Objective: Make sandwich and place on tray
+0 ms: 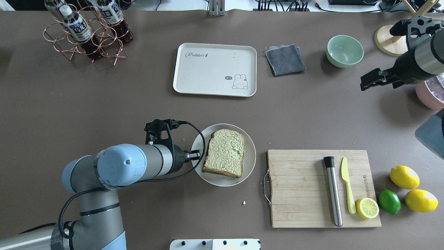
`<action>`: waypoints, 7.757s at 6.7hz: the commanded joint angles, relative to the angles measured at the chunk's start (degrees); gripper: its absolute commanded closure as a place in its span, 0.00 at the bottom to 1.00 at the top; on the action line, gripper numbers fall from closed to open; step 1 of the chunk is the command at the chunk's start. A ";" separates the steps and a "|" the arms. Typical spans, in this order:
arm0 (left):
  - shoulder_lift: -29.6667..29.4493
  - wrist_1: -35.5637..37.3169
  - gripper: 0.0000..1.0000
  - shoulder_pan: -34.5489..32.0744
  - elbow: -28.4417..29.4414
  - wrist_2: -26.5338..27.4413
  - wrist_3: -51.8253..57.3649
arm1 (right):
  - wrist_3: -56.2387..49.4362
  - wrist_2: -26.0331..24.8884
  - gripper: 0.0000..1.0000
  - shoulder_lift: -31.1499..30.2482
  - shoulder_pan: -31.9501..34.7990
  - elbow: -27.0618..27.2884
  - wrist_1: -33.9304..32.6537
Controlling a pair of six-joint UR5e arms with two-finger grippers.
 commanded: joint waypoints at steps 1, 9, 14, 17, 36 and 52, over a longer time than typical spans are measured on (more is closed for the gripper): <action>-3.26 -0.11 1.00 -7.97 4.40 -7.42 4.04 | -4.26 1.79 0.00 -2.01 2.06 -0.02 0.07; -29.21 -12.95 1.00 -21.90 50.22 -15.19 12.75 | -14.23 4.08 0.00 -5.35 9.63 -2.47 -0.02; -29.74 -12.95 0.03 -20.65 48.65 -12.81 14.75 | -14.23 4.96 0.00 -5.97 11.04 -5.63 -0.02; -18.63 -4.66 0.03 -21.45 26.26 -14.81 14.77 | -14.58 4.96 0.00 -8.33 11.04 -6.25 0.07; 34.24 23.98 0.03 -70.14 8.91 -42.69 92.73 | -47.01 11.03 0.00 -17.04 31.70 -12.23 -12.32; 34.69 23.97 0.03 -68.91 10.24 -42.78 92.99 | -47.37 11.73 0.00 -18.01 31.61 -12.76 -12.15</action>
